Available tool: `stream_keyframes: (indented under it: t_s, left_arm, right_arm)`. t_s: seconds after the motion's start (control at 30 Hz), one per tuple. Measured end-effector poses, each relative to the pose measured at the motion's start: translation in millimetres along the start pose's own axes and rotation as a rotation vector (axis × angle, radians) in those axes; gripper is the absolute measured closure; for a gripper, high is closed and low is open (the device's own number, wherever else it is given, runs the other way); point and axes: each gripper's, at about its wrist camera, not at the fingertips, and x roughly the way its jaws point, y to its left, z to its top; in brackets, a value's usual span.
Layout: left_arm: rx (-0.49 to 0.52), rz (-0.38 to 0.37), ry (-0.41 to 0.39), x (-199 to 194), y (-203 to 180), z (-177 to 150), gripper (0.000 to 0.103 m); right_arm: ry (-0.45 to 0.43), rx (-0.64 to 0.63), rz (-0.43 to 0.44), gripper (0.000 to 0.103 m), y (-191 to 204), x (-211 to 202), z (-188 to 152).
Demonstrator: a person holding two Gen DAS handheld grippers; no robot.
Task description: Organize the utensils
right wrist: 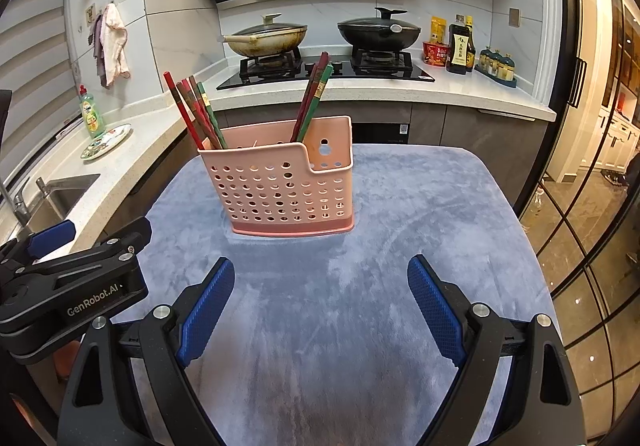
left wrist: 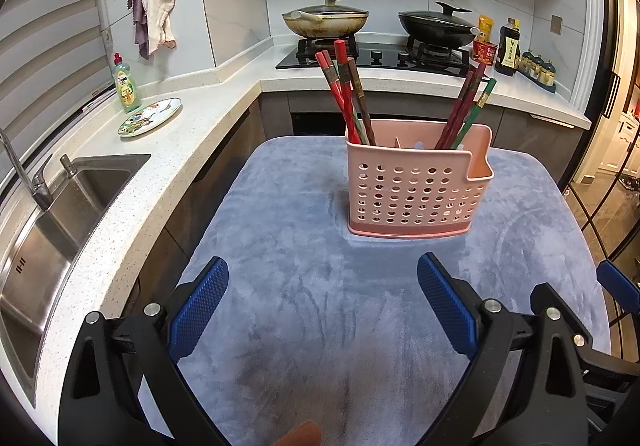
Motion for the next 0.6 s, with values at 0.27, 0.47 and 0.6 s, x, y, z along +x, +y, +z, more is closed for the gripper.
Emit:
stream_keyframes:
  t_s: [0.27, 0.47, 0.6]
  left_arm:
    - [-0.002, 0.004, 0.0, -0.5, 2.0, -0.3, 0.012]
    - [-0.002, 0.005, 0.0, -0.3, 2.1, -0.5, 0.012]
    - [-0.009, 0.002, 0.002, 0.6, 3.2, -1.0, 0.012]
  right_arm:
    - [-0.001, -0.001, -0.003, 0.018, 0.4, 0.1, -0.4]
    - [-0.001, -0.003, -0.003, 0.018, 0.6, -0.1, -0.7]
    - [-0.001, -0.002, -0.002, 0.018, 1.0, 0.2, -1.1]
